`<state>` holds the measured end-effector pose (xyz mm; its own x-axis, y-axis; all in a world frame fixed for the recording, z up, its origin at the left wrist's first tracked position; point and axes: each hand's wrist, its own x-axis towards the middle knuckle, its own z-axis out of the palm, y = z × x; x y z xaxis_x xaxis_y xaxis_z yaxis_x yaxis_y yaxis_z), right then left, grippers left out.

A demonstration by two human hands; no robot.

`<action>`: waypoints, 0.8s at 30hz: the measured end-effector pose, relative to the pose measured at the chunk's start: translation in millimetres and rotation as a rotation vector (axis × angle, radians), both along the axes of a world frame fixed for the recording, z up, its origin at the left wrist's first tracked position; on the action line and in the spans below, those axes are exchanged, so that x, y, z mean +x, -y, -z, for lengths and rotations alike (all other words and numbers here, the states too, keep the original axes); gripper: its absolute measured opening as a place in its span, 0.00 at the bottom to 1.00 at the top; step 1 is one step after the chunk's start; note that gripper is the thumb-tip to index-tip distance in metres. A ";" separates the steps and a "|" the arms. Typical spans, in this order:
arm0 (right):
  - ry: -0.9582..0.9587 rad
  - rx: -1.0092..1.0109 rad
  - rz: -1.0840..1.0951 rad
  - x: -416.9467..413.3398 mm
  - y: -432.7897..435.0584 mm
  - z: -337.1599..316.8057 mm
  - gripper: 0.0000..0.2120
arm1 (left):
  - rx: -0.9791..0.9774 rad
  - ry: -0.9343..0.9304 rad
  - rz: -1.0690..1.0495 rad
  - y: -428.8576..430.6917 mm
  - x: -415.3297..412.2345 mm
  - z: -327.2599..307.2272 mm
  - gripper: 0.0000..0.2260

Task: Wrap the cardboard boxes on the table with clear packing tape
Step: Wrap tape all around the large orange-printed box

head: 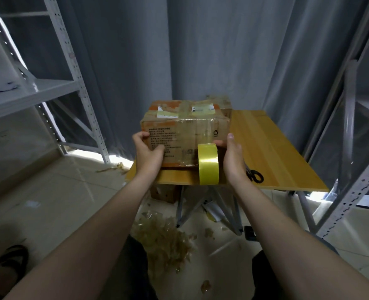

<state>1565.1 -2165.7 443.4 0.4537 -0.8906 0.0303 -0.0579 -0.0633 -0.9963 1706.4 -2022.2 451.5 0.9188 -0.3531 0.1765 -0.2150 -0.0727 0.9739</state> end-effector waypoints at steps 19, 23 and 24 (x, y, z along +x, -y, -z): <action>0.268 -0.332 0.007 -8.7 -4.6 -123.7 0.22 | 0.523 0.453 -0.038 12.0 9.3 -141.0 0.12; 0.095 -0.412 -0.001 10.6 16.0 -144.4 0.32 | 0.615 0.472 0.016 29.2 22.8 -152.1 0.14; 0.064 -0.427 -0.008 14.2 20.3 -147.8 0.33 | 0.650 0.475 0.030 32.7 24.8 -152.6 0.15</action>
<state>1579.3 -2185.9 591.2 0.4457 -0.7885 0.4238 0.0050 -0.4713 -0.8820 1731.1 -2054.9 604.0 0.7857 -0.5429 0.2965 -0.6064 -0.5813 0.5425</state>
